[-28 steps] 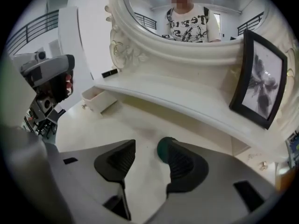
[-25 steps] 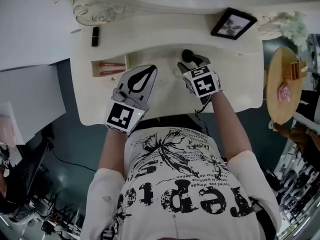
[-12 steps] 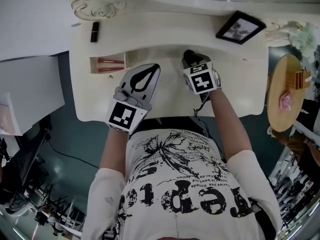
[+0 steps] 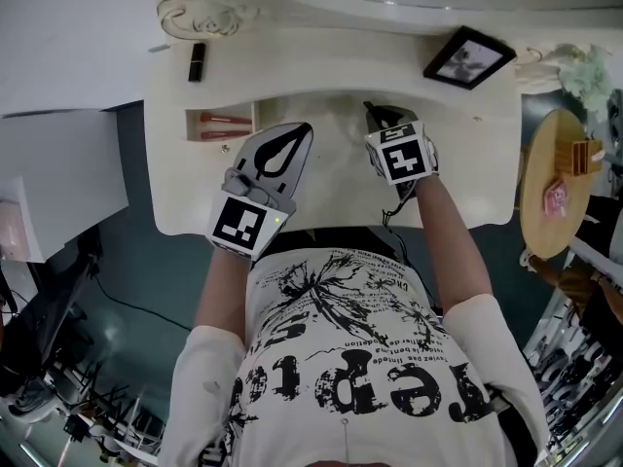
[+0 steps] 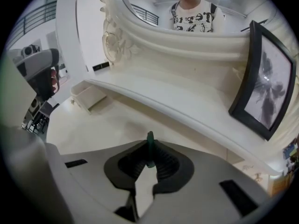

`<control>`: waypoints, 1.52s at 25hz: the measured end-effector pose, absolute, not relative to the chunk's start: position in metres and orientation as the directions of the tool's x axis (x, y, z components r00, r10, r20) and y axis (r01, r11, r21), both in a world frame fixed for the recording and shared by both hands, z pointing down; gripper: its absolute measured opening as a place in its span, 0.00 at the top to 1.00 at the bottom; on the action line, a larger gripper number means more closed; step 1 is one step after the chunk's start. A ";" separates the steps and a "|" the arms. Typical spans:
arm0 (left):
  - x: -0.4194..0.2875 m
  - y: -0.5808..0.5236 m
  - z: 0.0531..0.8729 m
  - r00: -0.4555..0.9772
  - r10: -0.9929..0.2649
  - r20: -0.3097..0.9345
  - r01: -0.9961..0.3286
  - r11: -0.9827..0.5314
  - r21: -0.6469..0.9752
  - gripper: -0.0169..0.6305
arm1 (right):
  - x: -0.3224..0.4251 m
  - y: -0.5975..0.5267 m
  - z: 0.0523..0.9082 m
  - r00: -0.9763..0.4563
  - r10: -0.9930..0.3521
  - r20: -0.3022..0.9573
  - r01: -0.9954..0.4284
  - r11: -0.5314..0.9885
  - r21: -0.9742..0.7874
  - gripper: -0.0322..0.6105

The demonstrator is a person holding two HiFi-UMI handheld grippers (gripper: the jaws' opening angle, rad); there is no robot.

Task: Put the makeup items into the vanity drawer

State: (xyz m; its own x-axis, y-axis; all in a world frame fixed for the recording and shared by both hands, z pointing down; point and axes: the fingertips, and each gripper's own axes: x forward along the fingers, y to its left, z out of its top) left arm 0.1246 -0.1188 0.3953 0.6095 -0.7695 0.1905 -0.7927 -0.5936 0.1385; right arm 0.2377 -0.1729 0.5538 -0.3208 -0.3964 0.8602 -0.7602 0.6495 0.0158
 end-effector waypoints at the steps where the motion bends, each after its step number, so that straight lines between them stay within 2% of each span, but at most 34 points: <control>1: 0.121 -0.117 0.393 0.609 -0.769 0.194 -0.793 -0.594 0.135 0.95 | 0.231 -0.171 0.547 -0.337 -0.395 0.855 -0.754 0.657 0.006 0.88; 5: 0.102 -0.111 0.380 0.602 -0.781 0.167 -0.798 -0.592 0.111 0.95 | 0.189 -0.162 0.518 -0.418 -0.367 0.831 -0.701 0.712 -0.039 0.87; 9: 0.073 -0.098 0.377 0.594 -0.775 0.216 -0.802 -0.591 0.088 0.95 | 0.144 -0.156 0.494 -0.467 -0.367 0.805 -0.661 0.749 -0.041 0.87; 18: -0.018 -0.073 0.361 0.499 -0.849 0.175 -0.866 -0.493 0.079 0.95 | 0.027 -0.125 0.472 -0.577 -0.287 0.764 -0.516 0.854 -0.069 0.87; 23: -0.068 -0.059 0.365 0.439 -0.884 0.162 -0.899 -0.428 0.099 0.95 | -0.032 -0.107 0.474 -0.609 -0.241 0.756 -0.427 0.903 -0.056 0.86; 26: -0.090 -0.046 0.373 0.425 -0.879 0.215 -0.905 -0.417 0.084 0.95 | -0.054 -0.104 0.480 -0.602 -0.243 0.761 -0.418 0.908 -0.041 0.86; 28: -0.101 -0.042 0.371 0.406 -0.894 0.191 -0.914 -0.396 0.091 0.95 | -0.062 -0.104 0.486 -0.588 -0.251 0.769 -0.430 0.902 -0.034 0.85; 34: -0.123 -0.031 0.372 0.389 -0.896 0.214 -0.921 -0.381 0.080 0.95 | -0.075 -0.099 0.492 -0.575 -0.235 0.784 -0.437 0.898 -0.052 0.74; 35: -0.124 -0.031 0.370 0.391 -0.897 0.206 -0.921 -0.382 0.082 0.95 | -0.077 -0.097 0.491 -0.582 -0.231 0.780 -0.439 0.897 -0.062 0.62; 36: -0.124 -0.031 0.368 0.394 -0.897 0.198 -0.919 -0.385 0.084 0.95 | -0.078 -0.096 0.489 -0.588 -0.225 0.777 -0.440 0.895 -0.074 0.55; 38: -0.123 -0.032 0.366 0.406 -0.893 0.194 -0.914 -0.397 0.082 0.95 | -0.078 -0.093 0.486 -0.594 -0.219 0.774 -0.440 0.894 -0.085 0.53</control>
